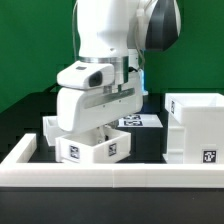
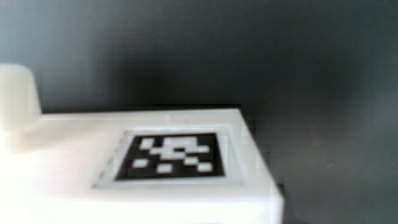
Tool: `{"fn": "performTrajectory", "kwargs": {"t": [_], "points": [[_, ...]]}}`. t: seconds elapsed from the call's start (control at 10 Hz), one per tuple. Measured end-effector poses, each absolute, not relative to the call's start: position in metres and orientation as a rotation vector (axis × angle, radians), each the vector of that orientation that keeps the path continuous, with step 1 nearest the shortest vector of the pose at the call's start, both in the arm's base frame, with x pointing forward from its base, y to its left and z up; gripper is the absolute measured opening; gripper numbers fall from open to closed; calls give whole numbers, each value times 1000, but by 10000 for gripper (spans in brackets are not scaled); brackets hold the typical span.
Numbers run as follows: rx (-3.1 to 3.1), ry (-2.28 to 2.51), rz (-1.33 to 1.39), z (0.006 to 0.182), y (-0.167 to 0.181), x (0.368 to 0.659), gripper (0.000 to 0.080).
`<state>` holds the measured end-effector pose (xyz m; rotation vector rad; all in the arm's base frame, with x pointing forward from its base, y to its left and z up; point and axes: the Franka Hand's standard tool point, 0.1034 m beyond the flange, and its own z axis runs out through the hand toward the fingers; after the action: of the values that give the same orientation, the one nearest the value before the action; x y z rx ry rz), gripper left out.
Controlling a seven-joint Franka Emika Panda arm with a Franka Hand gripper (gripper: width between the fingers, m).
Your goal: Assemble drawer
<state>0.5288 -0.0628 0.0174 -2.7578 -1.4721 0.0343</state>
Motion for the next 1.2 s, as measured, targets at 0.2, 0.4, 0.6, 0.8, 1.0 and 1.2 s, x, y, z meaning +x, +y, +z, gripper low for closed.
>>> {"fn": "performTrajectory", "kwargs": {"t": [0.2, 0.4, 0.6, 0.8, 1.0, 1.2], "points": [[-2687, -1608, 41, 16, -67, 528, 41], [-2565, -1798, 57, 17, -69, 527, 41], [-2408, -2016, 87, 21, -65, 529, 41], [-2211, -2234, 118, 19, -54, 529, 41], [-2145, -2299, 124, 18, -50, 530, 41], [-2148, -2294, 127, 17, -51, 529, 41]]}}
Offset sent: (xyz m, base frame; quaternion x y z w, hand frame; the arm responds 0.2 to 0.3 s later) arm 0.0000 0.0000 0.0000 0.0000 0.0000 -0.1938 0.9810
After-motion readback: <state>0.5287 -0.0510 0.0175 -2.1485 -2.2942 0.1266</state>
